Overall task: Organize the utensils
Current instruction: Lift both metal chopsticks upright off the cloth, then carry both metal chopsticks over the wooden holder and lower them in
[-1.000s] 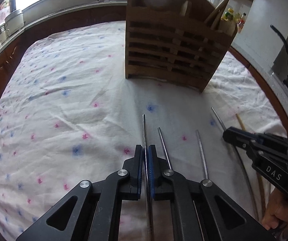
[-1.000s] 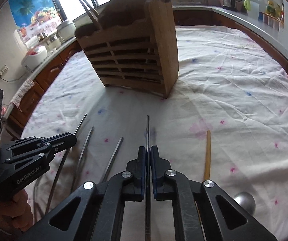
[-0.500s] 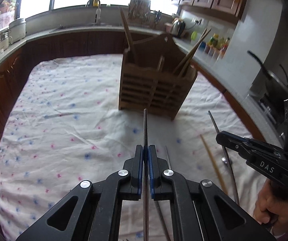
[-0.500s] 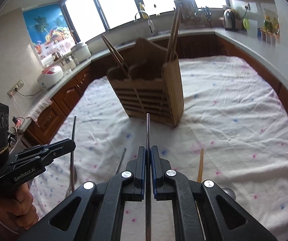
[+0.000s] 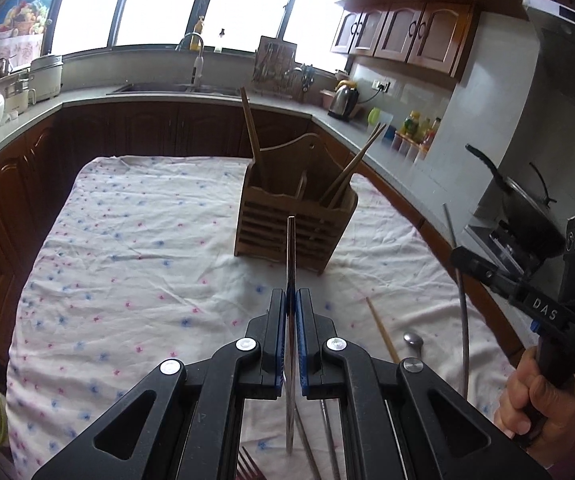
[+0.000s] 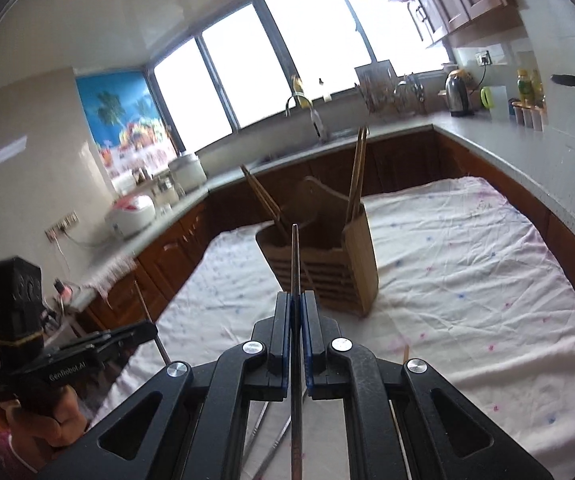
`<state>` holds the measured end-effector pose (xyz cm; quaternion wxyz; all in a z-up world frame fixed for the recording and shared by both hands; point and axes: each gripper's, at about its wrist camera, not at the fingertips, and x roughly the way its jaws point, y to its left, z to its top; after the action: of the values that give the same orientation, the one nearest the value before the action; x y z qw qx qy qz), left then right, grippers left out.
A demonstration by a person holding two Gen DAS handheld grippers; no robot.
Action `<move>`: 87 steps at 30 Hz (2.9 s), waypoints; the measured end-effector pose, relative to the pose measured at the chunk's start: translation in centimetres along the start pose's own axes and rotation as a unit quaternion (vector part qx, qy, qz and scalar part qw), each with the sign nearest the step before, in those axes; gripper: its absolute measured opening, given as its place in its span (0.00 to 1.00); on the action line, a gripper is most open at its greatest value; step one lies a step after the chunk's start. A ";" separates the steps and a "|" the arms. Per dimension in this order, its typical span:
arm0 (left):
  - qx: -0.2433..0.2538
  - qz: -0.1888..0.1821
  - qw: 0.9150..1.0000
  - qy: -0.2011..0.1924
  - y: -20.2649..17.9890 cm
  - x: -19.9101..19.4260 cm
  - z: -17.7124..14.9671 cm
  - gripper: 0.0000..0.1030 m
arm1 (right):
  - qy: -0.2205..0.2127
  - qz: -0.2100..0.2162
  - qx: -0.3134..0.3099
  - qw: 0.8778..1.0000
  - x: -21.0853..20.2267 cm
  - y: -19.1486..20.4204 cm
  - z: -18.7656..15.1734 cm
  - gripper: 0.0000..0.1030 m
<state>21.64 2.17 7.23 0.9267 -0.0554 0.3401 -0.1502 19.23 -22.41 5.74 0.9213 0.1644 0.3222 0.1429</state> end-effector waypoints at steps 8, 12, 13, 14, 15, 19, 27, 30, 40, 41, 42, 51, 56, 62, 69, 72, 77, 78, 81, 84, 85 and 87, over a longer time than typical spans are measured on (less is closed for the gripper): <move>0.002 -0.004 1.000 -0.008 0.0 -0.7 0.2 0.03 | -0.006 0.009 0.004 1.000 -0.3 -0.1 0.0 0.05; 0.005 -0.005 1.000 -0.010 -0.1 -0.8 0.3 0.03 | -0.004 0.007 0.006 1.000 -0.2 -0.3 -0.1 0.05; 0.005 -0.006 1.000 -0.010 -0.2 -0.7 0.4 0.03 | -0.003 0.007 0.007 1.000 -0.2 -0.3 -0.2 0.05; 0.005 -0.006 1.000 -0.010 -0.2 -0.7 0.4 0.03 | -0.003 0.007 0.007 1.000 -0.2 -0.3 -0.2 0.05; 0.005 -0.006 1.000 -0.010 -0.2 -0.7 0.4 0.03 | -0.002 0.007 0.007 1.000 -0.2 -0.3 -0.3 0.05; 0.005 -0.007 1.000 -0.011 -0.2 -0.6 0.6 0.03 | -0.001 0.007 0.006 1.000 -0.2 -0.3 -0.3 0.05; 0.004 -0.007 1.000 -0.016 0.0 -0.3 1.0 0.03 | -0.005 0.007 0.006 1.000 -0.1 -0.3 0.0 0.05; 0.005 -0.006 1.000 -0.021 0.0 -0.3 1.2 0.03 | -0.008 0.006 0.006 1.000 0.0 -0.4 0.4 0.05; 0.010 -0.006 0.999 -0.049 0.3 0.2 3.8 0.03 | -0.034 0.002 -0.005 0.999 0.8 -0.5 3.4 0.05; 0.011 -0.006 0.999 -0.052 0.4 0.3 4.0 0.03 | -0.039 0.001 -0.006 0.999 1.0 -0.5 4.0 0.05; 0.011 -0.006 0.998 -0.057 0.5 0.4 4.4 0.03 | -0.044 0.002 -0.007 0.999 1.2 -0.5 4.4 0.05; 0.022 0.003 0.993 -0.114 1.1 1.7 9.2 0.03 | -0.100 -0.004 -0.023 0.995 3.3 -0.4 10.0 0.05; 0.011 0.007 0.988 -0.156 2.0 2.9 12.1 0.03 | -0.131 -0.013 -0.023 0.991 4.8 -1.1 12.8 0.05; 0.004 0.019 0.981 -0.194 2.4 5.9 14.3 0.03 | -0.154 -0.027 -0.039 0.987 7.2 -1.5 14.5 0.05; -0.016 0.025 0.981 -0.193 3.1 12.1 13.4 0.03 | -0.145 -0.038 -0.048 0.987 10.0 -2.3 13.2 0.05; -0.032 0.023 0.981 -0.191 3.7 14.6 12.5 0.03 | -0.140 -0.039 -0.053 0.988 11.1 -2.5 12.1 0.05; -0.038 0.026 0.984 -0.173 4.2 18.8 11.1 0.03 | -0.118 -0.041 -0.051 0.991 12.8 -3.1 10.1 0.05; -0.037 0.026 0.985 -0.166 4.3 19.6 10.7 0.03 | -0.111 -0.041 -0.049 0.992 13.1 -3.3 9.5 0.05; -0.035 0.027 0.987 -0.151 4.6 21.0 10.4 0.03 | -0.094 -0.042 -0.041 0.994 13.8 -3.8 8.6 0.05; -0.033 0.028 0.990 -0.137 5.3 21.5 10.5 0.03 | -0.080 -0.041 -0.034 0.995 14.2 -4.3 7.9 0.05; -0.032 0.029 0.990 -0.133 5.4 21.3 10.6 0.03 | -0.075 -0.041 -0.032 0.996 14.2 -4.4 7.7 0.05; -0.030 0.032 0.991 -0.123 5.5 21.7 10.6 0.03 | -0.077 -0.044 -0.028 0.996 14.0 -4.5 7.7 0.05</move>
<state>45.45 0.52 0.87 0.9636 -0.0901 0.2296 -0.1026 35.37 -22.99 2.00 0.9530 0.1349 0.2527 0.0981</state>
